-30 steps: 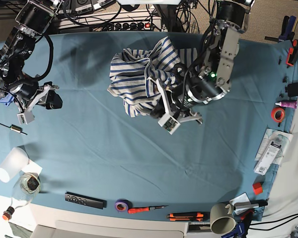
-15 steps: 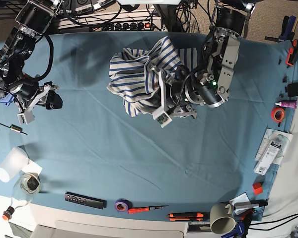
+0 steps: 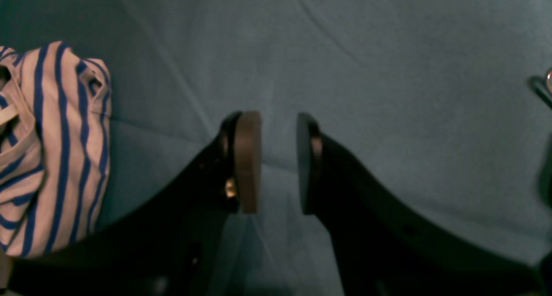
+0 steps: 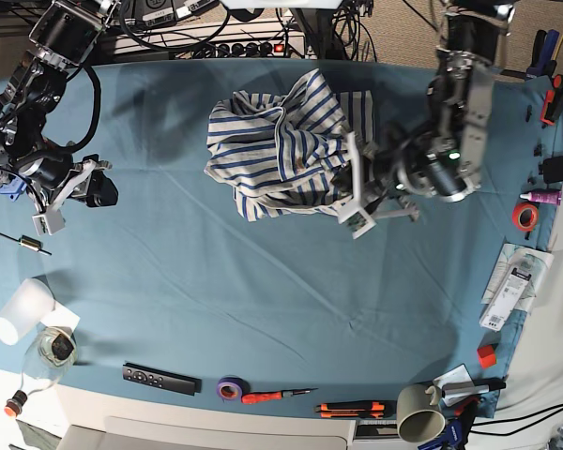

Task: Fold the T-shirt properly
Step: 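Press and tuck the bunched shirt edge with the left gripper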

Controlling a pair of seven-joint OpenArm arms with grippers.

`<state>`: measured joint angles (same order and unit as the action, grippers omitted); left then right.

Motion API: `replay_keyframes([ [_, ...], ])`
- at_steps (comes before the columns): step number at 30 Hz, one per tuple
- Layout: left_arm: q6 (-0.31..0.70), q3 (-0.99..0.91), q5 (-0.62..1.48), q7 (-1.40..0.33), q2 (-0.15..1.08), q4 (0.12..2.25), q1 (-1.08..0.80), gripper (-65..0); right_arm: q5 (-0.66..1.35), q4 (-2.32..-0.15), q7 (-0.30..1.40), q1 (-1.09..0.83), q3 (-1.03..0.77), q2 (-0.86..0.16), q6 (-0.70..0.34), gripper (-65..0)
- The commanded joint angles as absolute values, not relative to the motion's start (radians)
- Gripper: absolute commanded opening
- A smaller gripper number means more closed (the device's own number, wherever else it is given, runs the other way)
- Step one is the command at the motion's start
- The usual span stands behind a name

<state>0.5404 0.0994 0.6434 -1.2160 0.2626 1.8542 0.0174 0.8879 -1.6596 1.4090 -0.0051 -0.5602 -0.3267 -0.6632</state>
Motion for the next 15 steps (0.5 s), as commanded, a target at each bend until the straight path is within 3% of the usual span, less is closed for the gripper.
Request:
replay_keyframes([
  [1, 0.567, 0.082, 0.704, -1.221, 0.275, 1.872, 0.022, -65.0, 0.907, -1.674, 1.38, 0.009, -0.565, -0.346, -0.669, -49.9],
  [7, 0.626, 0.025, 0.888, -1.263, 0.296, 1.879, -0.022, -65.0, 0.944, -1.674, 1.379, 0.014, -0.564, -0.346, -0.67, -49.9],
  [15, 0.621, 0.018, 0.8, -1.097, 0.237, 1.887, 0.018, -65.0, 0.952, -1.674, 1.38, 0.014, -0.564, -0.345, -0.673, -49.9],
])
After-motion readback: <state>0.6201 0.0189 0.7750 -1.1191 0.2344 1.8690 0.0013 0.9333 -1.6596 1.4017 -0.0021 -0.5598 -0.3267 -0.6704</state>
